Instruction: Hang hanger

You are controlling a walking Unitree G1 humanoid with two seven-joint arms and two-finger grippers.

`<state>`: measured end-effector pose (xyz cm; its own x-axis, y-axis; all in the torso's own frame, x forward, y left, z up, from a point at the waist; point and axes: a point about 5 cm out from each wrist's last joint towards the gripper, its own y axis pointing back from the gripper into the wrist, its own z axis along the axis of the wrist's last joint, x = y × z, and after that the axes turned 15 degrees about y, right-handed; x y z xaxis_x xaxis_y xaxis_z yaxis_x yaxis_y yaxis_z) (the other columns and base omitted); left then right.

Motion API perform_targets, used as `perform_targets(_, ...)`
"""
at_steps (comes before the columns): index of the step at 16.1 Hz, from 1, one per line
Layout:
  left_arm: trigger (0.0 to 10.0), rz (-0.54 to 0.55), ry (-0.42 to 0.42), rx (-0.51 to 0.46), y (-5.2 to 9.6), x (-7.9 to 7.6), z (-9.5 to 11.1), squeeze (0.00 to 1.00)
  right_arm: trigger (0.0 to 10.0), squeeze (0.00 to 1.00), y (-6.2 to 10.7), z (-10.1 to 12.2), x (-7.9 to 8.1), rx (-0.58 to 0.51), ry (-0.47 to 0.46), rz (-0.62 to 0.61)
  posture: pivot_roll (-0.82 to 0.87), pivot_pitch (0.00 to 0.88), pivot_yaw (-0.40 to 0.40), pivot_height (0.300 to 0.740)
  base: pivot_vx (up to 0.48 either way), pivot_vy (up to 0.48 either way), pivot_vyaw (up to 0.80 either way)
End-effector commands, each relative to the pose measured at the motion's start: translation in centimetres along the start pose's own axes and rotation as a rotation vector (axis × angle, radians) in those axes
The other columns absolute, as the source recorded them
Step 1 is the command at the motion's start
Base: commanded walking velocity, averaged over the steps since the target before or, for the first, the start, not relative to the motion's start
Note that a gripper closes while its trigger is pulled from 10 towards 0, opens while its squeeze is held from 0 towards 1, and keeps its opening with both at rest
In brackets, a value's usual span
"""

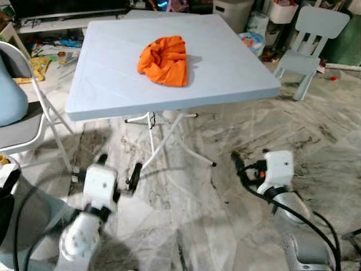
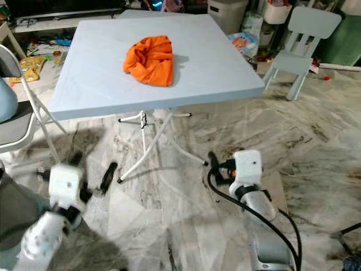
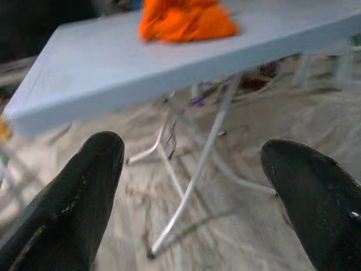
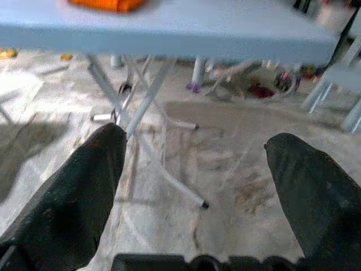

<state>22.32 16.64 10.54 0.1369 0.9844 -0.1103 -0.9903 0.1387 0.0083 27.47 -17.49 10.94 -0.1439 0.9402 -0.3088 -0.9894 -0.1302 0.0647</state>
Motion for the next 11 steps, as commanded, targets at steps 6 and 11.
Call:
perform_targets(6,10.0,0.018,-0.001,-0.011,0.1,-0.9,1.3,0.0,10.0,0.0,-0.1,1.4,3.1,0.015,-0.094,-0.015,0.02,0.121,-0.052,0.74,0.0,0.0,0.0)
perform_targets(11,10.0,0.032,0.018,-0.017,-0.6,-1.2,2.0,0.0,10.0,0.0,-0.7,1.8,2.8,0.018,-0.088,-0.031,0.02,0.137,-0.067,0.74,0.0,0.0,0.73)
